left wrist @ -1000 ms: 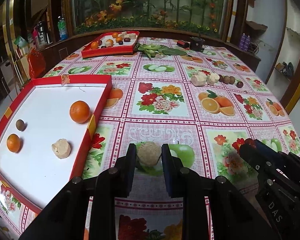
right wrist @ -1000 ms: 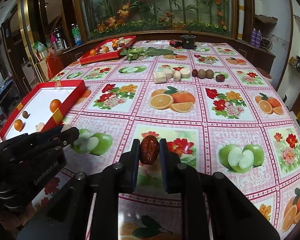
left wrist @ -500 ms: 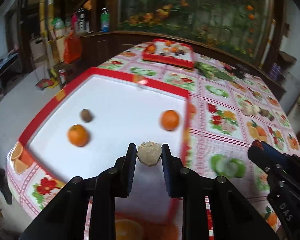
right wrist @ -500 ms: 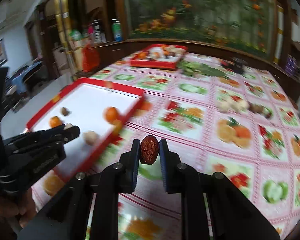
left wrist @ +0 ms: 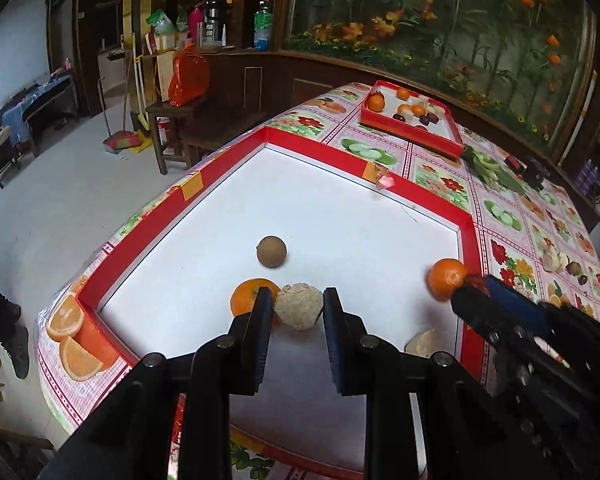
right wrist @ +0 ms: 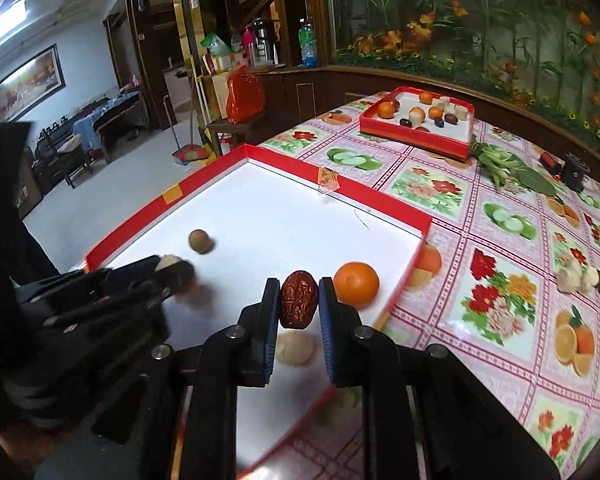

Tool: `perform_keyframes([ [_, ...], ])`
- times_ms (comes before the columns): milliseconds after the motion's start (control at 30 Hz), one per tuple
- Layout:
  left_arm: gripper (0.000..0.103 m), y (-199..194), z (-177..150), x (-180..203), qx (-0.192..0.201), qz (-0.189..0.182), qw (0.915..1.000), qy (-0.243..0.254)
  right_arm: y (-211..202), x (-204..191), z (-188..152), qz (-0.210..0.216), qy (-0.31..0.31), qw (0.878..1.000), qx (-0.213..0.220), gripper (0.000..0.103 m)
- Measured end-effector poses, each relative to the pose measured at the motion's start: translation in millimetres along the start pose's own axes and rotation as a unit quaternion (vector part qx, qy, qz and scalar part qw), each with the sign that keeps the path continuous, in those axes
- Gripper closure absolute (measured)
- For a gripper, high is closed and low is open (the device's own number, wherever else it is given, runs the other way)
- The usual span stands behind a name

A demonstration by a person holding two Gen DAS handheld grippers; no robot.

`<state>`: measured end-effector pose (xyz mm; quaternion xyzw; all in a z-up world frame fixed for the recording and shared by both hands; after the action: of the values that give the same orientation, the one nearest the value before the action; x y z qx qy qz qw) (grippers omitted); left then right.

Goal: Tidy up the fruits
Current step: 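Open the left tool to drop the cake piece while the right tool releases the date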

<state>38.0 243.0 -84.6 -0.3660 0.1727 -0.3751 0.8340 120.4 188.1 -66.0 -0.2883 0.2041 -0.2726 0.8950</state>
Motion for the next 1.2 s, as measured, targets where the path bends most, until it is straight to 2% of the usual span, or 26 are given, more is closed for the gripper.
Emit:
perform_keyframes([
  [300, 0.079, -1, 1, 3, 0.003, 0.004, 0.9999, 0.016, 29, 10, 11, 0.004, -0.001, 1.000, -0.017, 0.081],
  [600, 0.079, 12, 19, -22, 0.002, 0.033, 0.9994, -0.013, 42, 13, 20, 0.009, 0.000, 1.000, -0.021, 0.081],
  [900, 0.079, 31, 23, -28, -0.009, 0.061, 0.9980, -0.014, 60, 4, 16, 0.021, 0.000, 0.999, -0.039, 0.081],
  [1200, 0.079, 31, 22, -32, -0.010, 0.066, 0.9976, -0.015, 63, 0, 11, 0.025, -0.002, 0.999, -0.046, 0.081],
])
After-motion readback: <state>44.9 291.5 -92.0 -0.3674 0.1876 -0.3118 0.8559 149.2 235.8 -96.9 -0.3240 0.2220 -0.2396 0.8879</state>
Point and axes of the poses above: each gripper's, at about its wrist camera, not at the fingertips, and y roughly the way its jaws point, x to its right, z to its top, the point moved 10 cm from there along y, roughly the way its jaws point, and after that the axes turned 9 degrees about z, right-handed, at the moved point
